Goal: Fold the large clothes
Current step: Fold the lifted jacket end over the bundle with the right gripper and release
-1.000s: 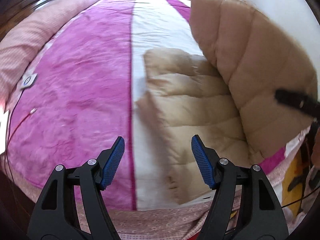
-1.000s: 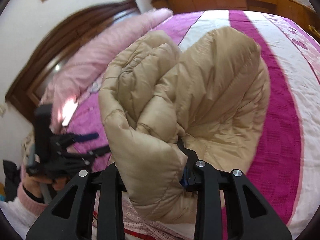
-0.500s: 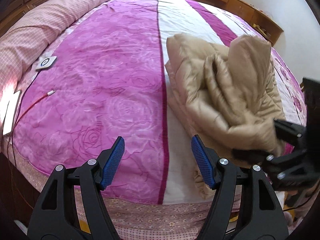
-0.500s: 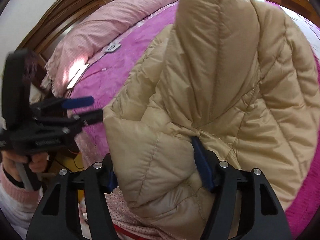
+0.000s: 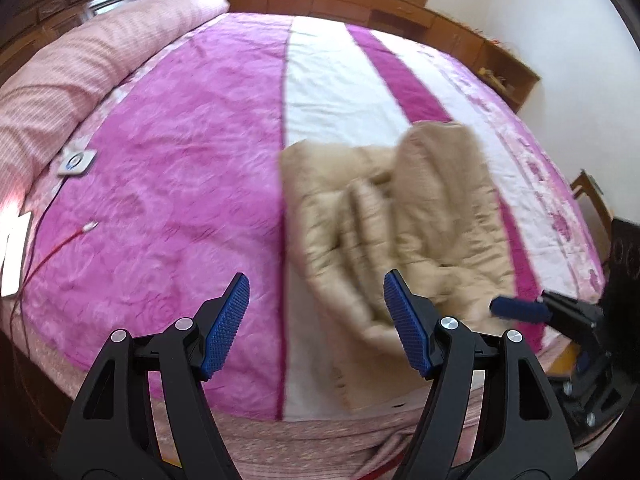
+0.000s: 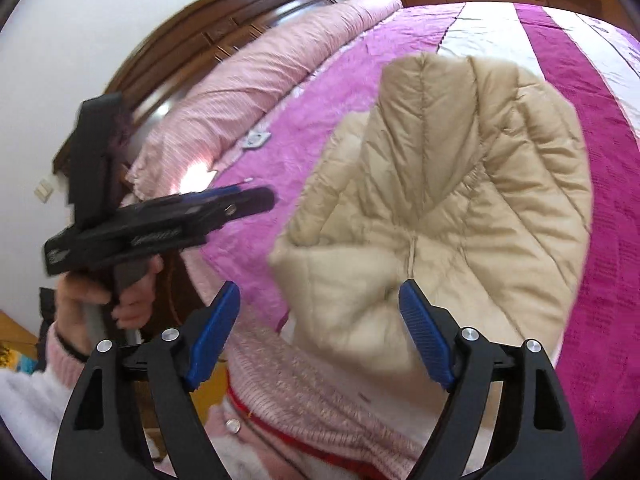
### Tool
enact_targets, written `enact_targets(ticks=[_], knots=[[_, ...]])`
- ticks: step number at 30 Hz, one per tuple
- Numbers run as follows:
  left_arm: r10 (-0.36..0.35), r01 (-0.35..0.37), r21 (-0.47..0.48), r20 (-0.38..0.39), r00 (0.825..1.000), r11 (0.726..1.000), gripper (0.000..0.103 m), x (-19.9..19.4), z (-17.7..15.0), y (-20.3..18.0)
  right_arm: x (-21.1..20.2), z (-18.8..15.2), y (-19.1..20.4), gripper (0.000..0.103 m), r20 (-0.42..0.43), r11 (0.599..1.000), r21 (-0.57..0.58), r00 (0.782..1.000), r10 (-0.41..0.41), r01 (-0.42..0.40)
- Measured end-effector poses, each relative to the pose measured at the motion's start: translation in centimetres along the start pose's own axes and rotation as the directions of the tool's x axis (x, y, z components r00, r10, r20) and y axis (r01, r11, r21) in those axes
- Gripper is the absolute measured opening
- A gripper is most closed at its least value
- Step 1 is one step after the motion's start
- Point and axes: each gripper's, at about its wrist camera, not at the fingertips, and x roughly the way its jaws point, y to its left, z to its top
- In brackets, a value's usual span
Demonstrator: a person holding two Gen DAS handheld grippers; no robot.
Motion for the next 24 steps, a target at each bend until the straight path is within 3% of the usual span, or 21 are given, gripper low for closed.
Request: enact_targets(ticks=[5,10,14,18,24], knots=[[-0.069,0.069,0.044,-0.016,0.998,0.997,0.075,1.2,1.5,-3.3,-3.6,-0.9,-2.1,0.079,0.057,0.995,-0.004,0.994,-0.097,0.097],[-0.052,0.056,0.094,-0.044,0.998,0.994,0.077,4.0,2.4,-6.3,-4.4,-1.8,-7.9,0.079,0.080,0.966,0.193,0.978,-0.192,0.174],[0.074,-0.068,0.150,-0.033,0.997,0.986,0.077,5.6,1.7,-7.3,-3.6,-3.0,-11.9,0.079,0.068,0.923,0.302,0.961,-0.268,0.237],[0.159,-0.152,0.156,-0.035,0.987,0.976,0.078,6.5,0.8,-6.7,-2.4,-4.1,-13.7,0.079,0.049,0.913,0.358,0.973,-0.226,0.194],[0.128,-0.125,0.047,-0.057,0.990,0.991,0.081,7.0,-0.9,-3.8,-1.2,-4.0,-13.5,0.081,0.046,0.926,0.340,0.981,-0.189,0.162]])
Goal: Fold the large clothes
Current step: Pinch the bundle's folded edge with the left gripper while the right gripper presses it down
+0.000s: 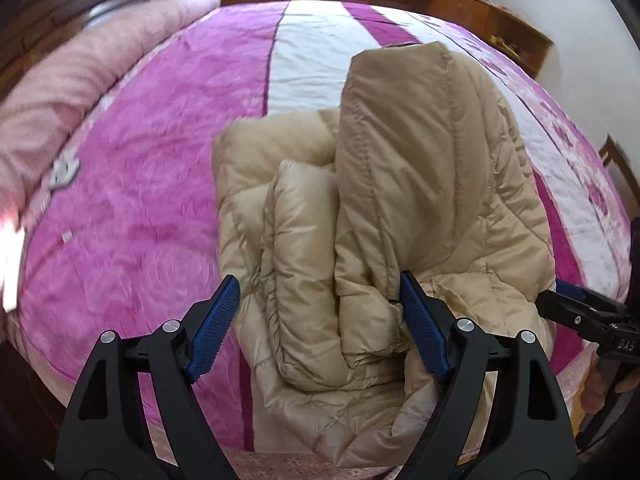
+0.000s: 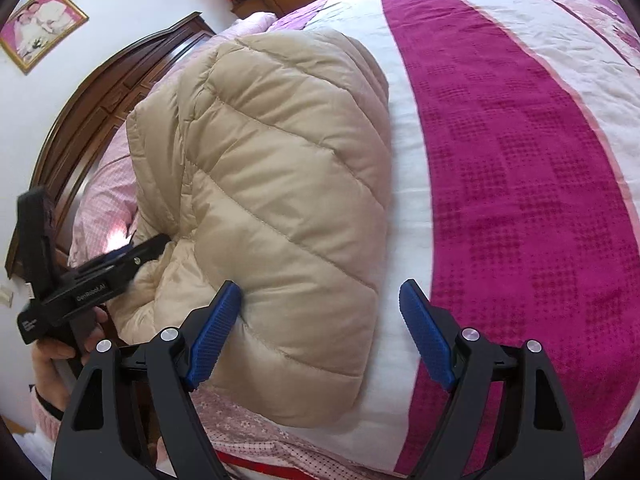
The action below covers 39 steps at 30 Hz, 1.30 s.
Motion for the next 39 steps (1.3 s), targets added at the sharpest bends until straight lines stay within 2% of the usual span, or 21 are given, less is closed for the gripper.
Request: enact_targets(ticks=[4,9,12,16,19,22,24,26,28,29,32,34,36,38,39], knots=[[-0.031,0.030,-0.055,-0.017,0.999,0.998,0.082,0.9,-1.0,1.4,1.1,0.2,-0.2,0.085,-0.013,1.000,0.000,1.000,0.018,-0.018],[-0.061,0.060,-0.056,-0.011,0.998,0.997,0.085,2.0,-1.9,2.2,1.7,0.3,-0.3,0.086,-0.019,0.999,0.007,0.999,0.047,-0.047],[-0.087,0.084,-0.086,-0.024,0.996,0.993,0.086,2.6,-2.1,2.9,2.5,0.5,-0.8,0.089,-0.032,0.996,0.032,0.996,0.087,-0.086],[-0.168,0.156,-0.173,-0.058,0.984,0.973,0.087,3.9,-2.6,4.3,3.7,0.3,-1.8,0.091,-0.048,0.982,0.084,0.984,0.171,-0.167],[-0.235,0.212,-0.237,-0.073,0.969,0.948,0.087,4.8,-3.3,5.3,4.2,0.1,-2.2,0.091,-0.056,0.970,0.109,0.973,0.224,-0.217],[-0.299,0.264,-0.297,-0.080,0.951,0.918,0.086,5.6,-3.7,6.0,4.6,0.2,-2.3,0.092,-0.059,0.966,0.107,0.968,0.244,-0.237],[-0.323,0.287,-0.306,-0.075,0.943,0.908,0.084,5.7,-3.8,6.1,4.8,0.4,-2.2,0.092,-0.061,0.964,0.102,0.965,0.253,-0.246],[-0.371,0.332,-0.315,-0.071,0.926,0.889,0.074,5.8,-3.7,6.0,5.2,0.6,-2.2,0.092,-0.062,0.958,0.105,0.960,0.273,-0.266],[-0.434,0.390,-0.344,-0.058,0.899,0.854,0.066,6.1,-3.6,6.1,5.9,0.8,-2.1,0.092,-0.065,0.949,0.118,0.951,0.303,-0.294],[-0.448,0.404,-0.349,-0.051,0.893,0.845,0.064,6.1,-3.6,6.0,6.3,1.0,-1.9,0.092,-0.073,0.941,0.118,0.943,0.325,-0.316],[-0.478,0.445,-0.333,-0.019,0.878,0.831,0.057,6.4,-3.3,5.8,6.2,1.2,-0.8,0.085,-0.078,0.942,0.061,0.940,0.333,-0.329],[-0.485,0.464,-0.298,0.002,0.874,0.834,0.052,5.9,-3.0,5.2,5.1,1.5,-0.3,0.072,-0.044,0.942,0.014,0.941,0.336,-0.336],[-0.491,0.478,-0.252,0.016,0.871,0.841,0.052,5.4,-2.3,4.0,4.0,1.9,-0.2,0.068,-0.013,0.936,-0.004,0.936,0.352,-0.352],[-0.518,0.511,-0.223,0.029,0.855,0.830,0.051,5.4,-1.1,2.9,2.0,2.8,-0.1,0.067,0.049,0.942,-0.046,0.941,0.336,-0.334],[-0.541,0.535,-0.217,0.034,0.840,0.817,0.050,5.7,-0.3,2.0,1.3,3.1,-0.1,0.067,0.070,0.944,-0.061,0.942,0.328,-0.324]])
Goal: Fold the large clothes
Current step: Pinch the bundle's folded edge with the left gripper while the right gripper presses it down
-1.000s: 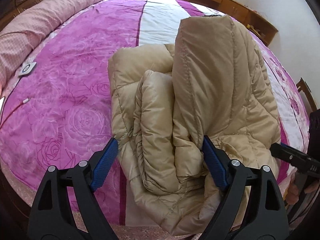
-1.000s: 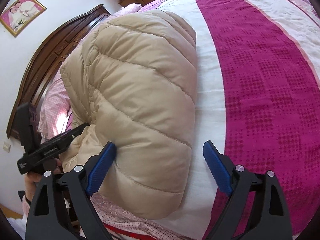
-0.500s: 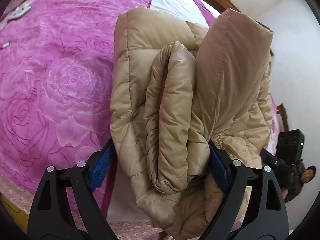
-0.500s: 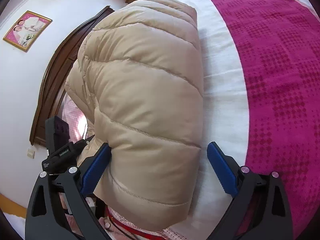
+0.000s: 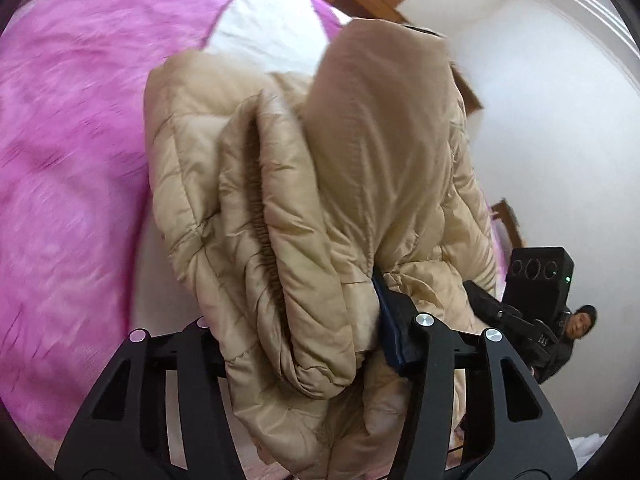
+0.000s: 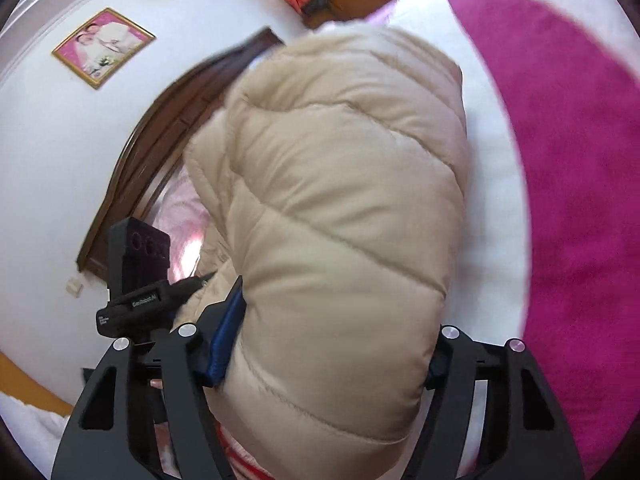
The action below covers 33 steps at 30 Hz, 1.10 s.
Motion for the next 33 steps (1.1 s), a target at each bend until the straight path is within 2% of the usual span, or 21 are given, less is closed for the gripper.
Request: enact_targets(ticks=[4,9,12,16,20,24,28,33], knots=[[-0.070,0.071,0.042,-0.007,0.997,0.997,0.048,2.7,2.2,-3.1,-3.9,2.2,-0.4,0.067,0.076,0.998,-0.026,0.995,-0.059,0.061],[-0.032,0.038,0.103,-0.061,0.998,0.994,0.048,6.6,3.9,-6.4,-5.5,3.2,-2.9,0.067,0.074,0.992,0.004,0.989,-0.124,0.124],[0.050,-0.038,0.142,-0.086,0.995,0.989,0.048,8.0,3.6,-7.0,-4.4,2.8,-4.7,0.067,0.021,0.987,0.036,0.987,-0.157,0.156],[0.167,-0.146,0.200,-0.093,0.982,0.969,0.056,8.9,3.2,-7.6,-3.7,2.1,-5.8,0.072,-0.020,0.979,0.043,0.980,-0.198,0.199],[0.295,-0.266,0.263,-0.078,0.952,0.928,0.063,8.1,2.2,-7.7,-1.9,2.7,-5.2,0.075,-0.047,0.969,-0.004,0.968,-0.247,0.247],[0.370,-0.342,0.256,-0.068,0.927,0.904,0.067,7.4,1.7,-6.4,-0.1,3.1,-4.3,0.078,-0.086,0.954,-0.069,0.951,-0.297,0.292],[0.408,-0.385,0.237,-0.056,0.911,0.892,0.071,6.8,0.8,-4.7,1.4,3.2,-4.1,0.084,-0.122,0.939,-0.092,0.932,-0.342,0.333],[0.402,-0.386,0.231,-0.026,0.915,0.893,0.073,5.4,0.3,-5.3,0.7,3.1,-3.2,0.085,-0.083,0.932,-0.067,0.929,-0.360,0.356]])
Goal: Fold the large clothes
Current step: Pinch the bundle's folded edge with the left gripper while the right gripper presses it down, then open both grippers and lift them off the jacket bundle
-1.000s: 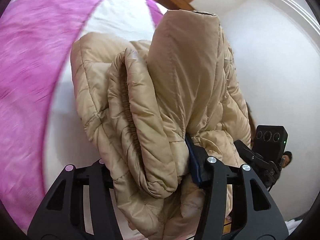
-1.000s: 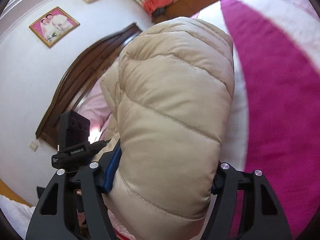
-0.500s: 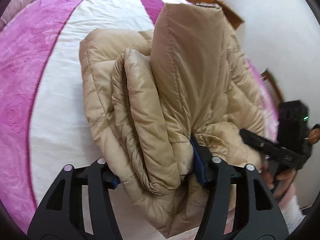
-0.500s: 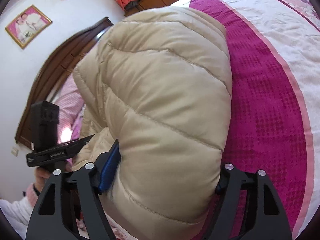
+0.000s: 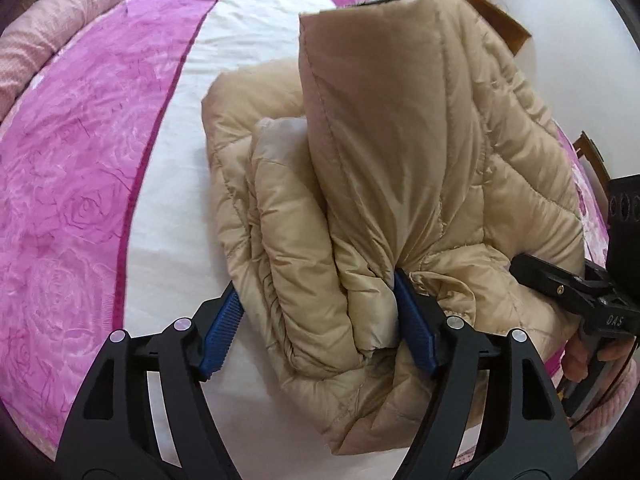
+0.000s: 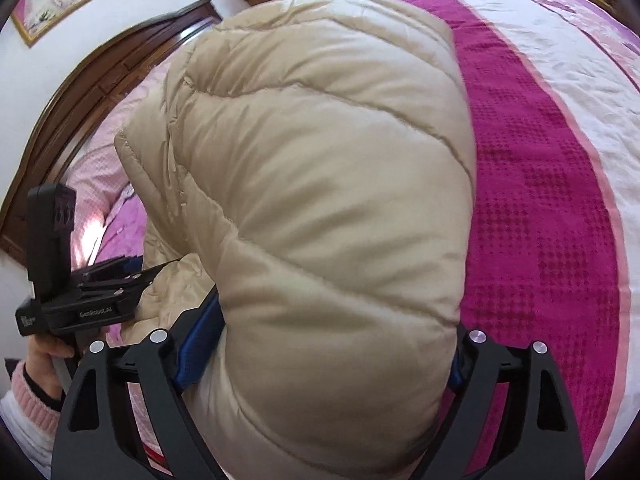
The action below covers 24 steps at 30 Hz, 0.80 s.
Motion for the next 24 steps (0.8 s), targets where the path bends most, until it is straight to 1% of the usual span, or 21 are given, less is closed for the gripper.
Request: enact_targets(ticks=[2,5,7,11,13,15,17,21,24], knots=[[0.006,-0.007,0.020,0.031,0.999,1.000,0.075,-1.7,-0.5,-0.2,-0.9,-0.6,-0.1,0.086,0.018,1.000,0.007,1.000,-0.022,0.022],[0.022,-0.024,0.041,0.056,0.998,0.999,0.078,-3.7,-0.8,-0.3,-2.8,-1.0,0.6,0.090,0.057,0.997,0.013,0.995,-0.076,0.075],[0.034,-0.037,0.051,0.065,0.997,0.998,0.081,-4.9,-1.1,-0.3,-4.0,-1.6,0.8,0.096,0.084,0.994,0.018,0.991,-0.106,0.105],[0.056,-0.060,0.049,0.091,0.994,0.997,0.087,-7.2,-2.0,0.0,-6.4,-2.9,1.8,0.097,0.125,0.991,0.007,0.983,-0.137,0.137],[0.055,-0.061,0.049,0.105,0.993,0.997,0.088,-8.5,-2.7,-0.1,-7.1,-3.3,2.1,0.097,0.131,0.989,0.006,0.980,-0.150,0.150],[0.053,-0.058,0.050,0.102,0.993,0.997,0.092,-8.6,-2.7,0.0,-7.8,-4.0,2.5,0.097,0.133,0.987,0.009,0.978,-0.163,0.163],[0.049,-0.056,0.060,0.102,0.994,0.997,0.095,-9.3,-3.4,-0.6,-8.6,-4.8,2.6,0.097,0.127,0.984,0.017,0.976,-0.175,0.175],[0.064,-0.070,0.066,0.098,0.993,0.995,0.098,-10.2,-4.8,-1.7,-9.3,-6.3,3.6,0.097,0.119,0.979,0.022,0.972,-0.204,0.203],[0.058,-0.065,0.065,0.102,0.993,0.996,0.098,-10.6,-5.9,-2.6,-9.5,-7.2,4.3,0.097,0.114,0.976,0.023,0.969,-0.220,0.218]])
